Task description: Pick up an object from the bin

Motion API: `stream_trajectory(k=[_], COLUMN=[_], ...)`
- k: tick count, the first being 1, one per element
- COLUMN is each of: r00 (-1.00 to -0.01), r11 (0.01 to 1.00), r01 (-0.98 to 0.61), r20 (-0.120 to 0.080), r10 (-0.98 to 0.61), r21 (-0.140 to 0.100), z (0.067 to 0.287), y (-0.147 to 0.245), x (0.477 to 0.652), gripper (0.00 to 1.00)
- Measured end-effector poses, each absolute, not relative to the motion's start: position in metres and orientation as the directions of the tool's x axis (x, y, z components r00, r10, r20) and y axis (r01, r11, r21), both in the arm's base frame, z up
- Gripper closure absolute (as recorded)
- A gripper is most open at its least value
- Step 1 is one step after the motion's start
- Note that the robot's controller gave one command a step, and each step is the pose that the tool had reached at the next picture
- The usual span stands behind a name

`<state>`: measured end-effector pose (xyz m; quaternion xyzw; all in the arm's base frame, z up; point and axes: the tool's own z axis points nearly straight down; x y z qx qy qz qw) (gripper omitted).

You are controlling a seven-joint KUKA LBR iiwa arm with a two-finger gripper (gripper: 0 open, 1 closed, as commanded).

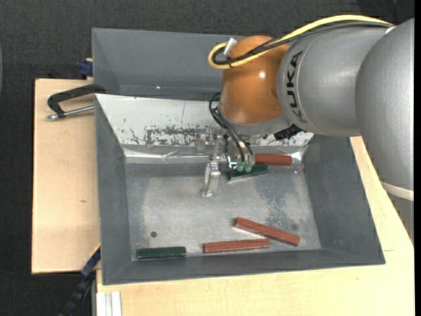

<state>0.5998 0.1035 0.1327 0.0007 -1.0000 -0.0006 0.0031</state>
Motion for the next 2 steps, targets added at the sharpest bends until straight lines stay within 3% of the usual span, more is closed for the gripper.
stream_trajectory(k=[1, 2], r00=[-1.000, -0.999], r11=[1.000, 0.999], r01=[0.000, 0.045], r20=[-0.002, -0.005], r10=[0.000, 0.045], r21=[0.002, 0.004], z=[0.138, 0.122], y=[0.103, 0.068], x=[0.602, 0.583], gripper=[0.00, 0.00])
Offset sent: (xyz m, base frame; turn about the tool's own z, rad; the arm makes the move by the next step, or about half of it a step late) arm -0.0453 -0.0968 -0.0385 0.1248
